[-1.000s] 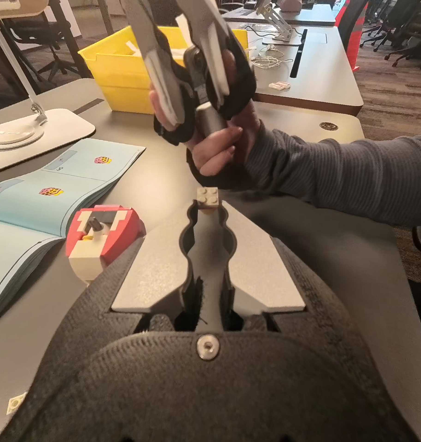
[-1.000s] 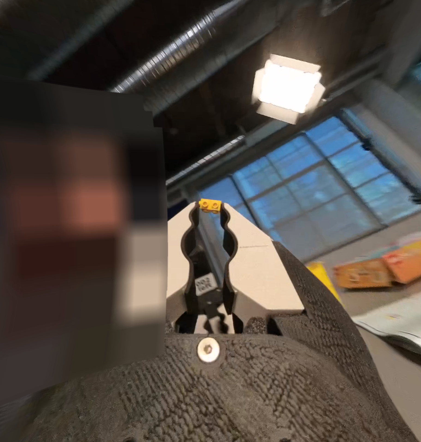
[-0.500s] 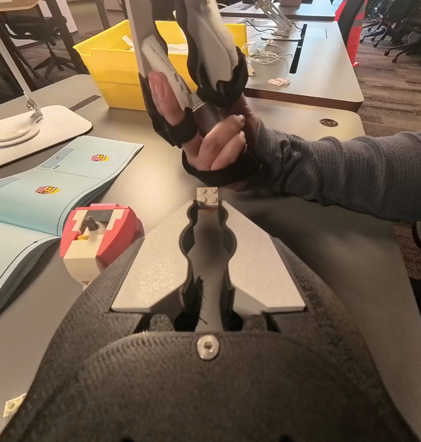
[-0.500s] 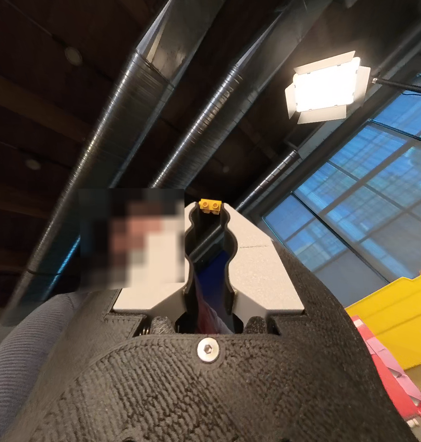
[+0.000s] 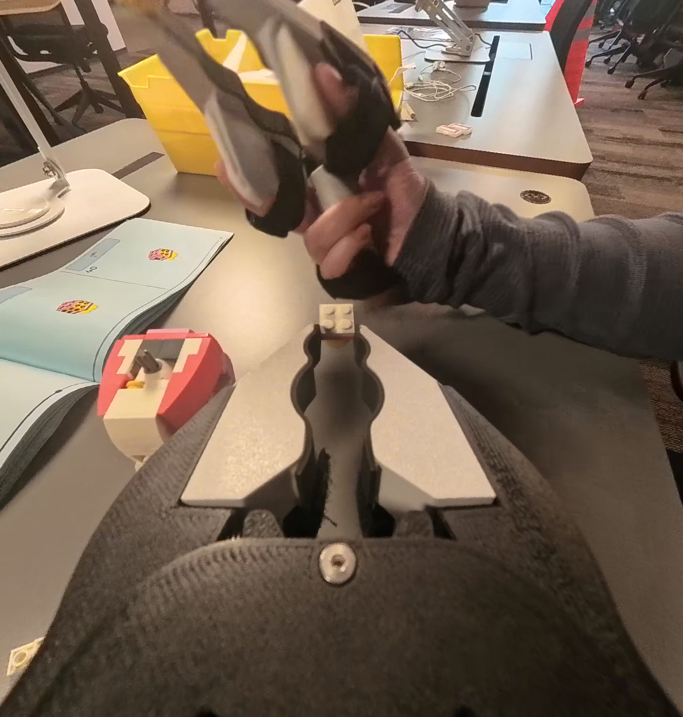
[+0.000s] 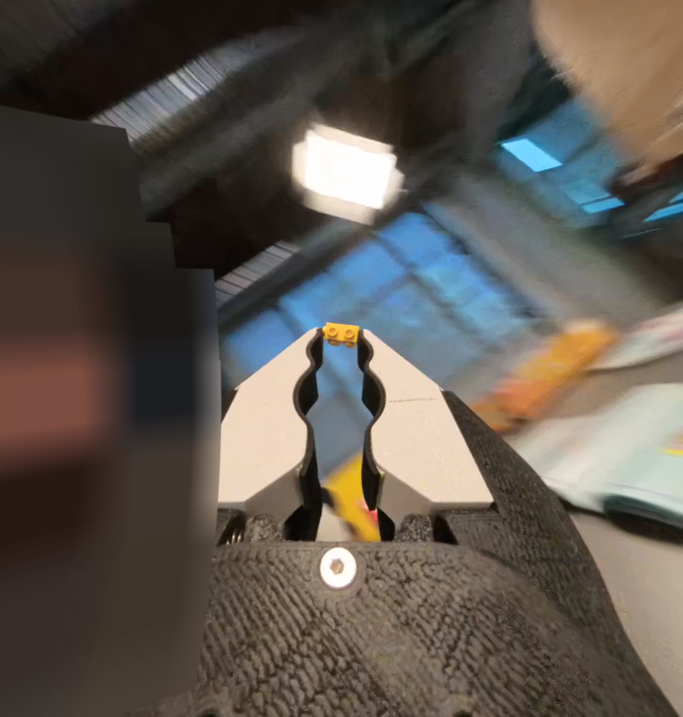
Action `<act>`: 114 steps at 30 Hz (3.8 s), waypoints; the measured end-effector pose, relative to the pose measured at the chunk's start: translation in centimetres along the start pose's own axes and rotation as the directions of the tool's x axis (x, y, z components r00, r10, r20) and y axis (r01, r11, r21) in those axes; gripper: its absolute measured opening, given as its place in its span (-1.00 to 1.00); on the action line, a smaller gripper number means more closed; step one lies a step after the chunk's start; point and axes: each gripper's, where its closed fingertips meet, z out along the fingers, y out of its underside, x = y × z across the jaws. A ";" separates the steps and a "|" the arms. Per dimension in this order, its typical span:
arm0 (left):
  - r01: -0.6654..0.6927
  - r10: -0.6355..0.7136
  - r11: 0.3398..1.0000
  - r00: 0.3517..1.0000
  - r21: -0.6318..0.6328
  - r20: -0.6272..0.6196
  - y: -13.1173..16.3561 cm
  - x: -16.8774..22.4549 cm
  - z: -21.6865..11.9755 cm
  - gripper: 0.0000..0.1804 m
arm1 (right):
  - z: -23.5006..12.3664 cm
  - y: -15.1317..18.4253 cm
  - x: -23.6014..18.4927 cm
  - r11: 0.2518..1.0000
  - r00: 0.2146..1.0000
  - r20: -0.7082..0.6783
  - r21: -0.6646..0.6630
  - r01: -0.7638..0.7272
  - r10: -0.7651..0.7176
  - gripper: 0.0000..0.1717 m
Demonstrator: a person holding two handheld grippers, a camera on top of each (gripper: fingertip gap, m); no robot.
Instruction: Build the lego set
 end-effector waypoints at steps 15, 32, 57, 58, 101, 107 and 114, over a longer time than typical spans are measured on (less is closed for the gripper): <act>0.021 -0.021 0.999 1.000 -0.025 -0.005 0.9 -0.2 0.5 -0.84 | -4.4 -3.3 4.9 -0.144 -0.367 -0.028 -0.890 0.433 -0.930 -0.82; 0.026 -0.026 0.999 1.000 -0.022 -0.003 0.9 -0.3 0.4 -0.84 | -4.4 -4.0 4.3 0.896 0.704 -0.554 -0.261 0.359 -0.443 -0.82; -0.109 0.053 0.945 0.981 -0.307 -0.186 4.5 1.3 -0.8 -0.83 | -7.5 11.0 0.3 0.261 0.847 0.205 -0.893 0.366 -0.490 -0.82; -0.121 0.060 0.939 0.980 -0.323 -0.191 4.8 1.4 -0.7 -0.83 | -7.7 11.8 -0.2 0.241 0.858 0.233 -0.896 0.372 -0.457 -0.82; -0.026 -0.022 0.933 0.991 -0.360 -0.129 6.3 0.5 -3.6 -0.57 | -12.3 13.0 2.2 0.065 0.864 0.235 -0.954 0.293 -0.446 -0.82; -0.037 -0.028 0.940 0.982 -0.339 -0.185 6.6 0.5 -2.3 -0.63 | -12.2 13.1 2.0 0.077 0.869 0.238 -0.951 0.298 -0.433 -0.82; -0.065 -0.019 0.934 0.973 -0.351 -0.230 7.2 0.9 -2.2 -0.79 | -11.0 13.2 1.1 0.149 0.885 0.243 -0.934 0.324 -0.397 -0.82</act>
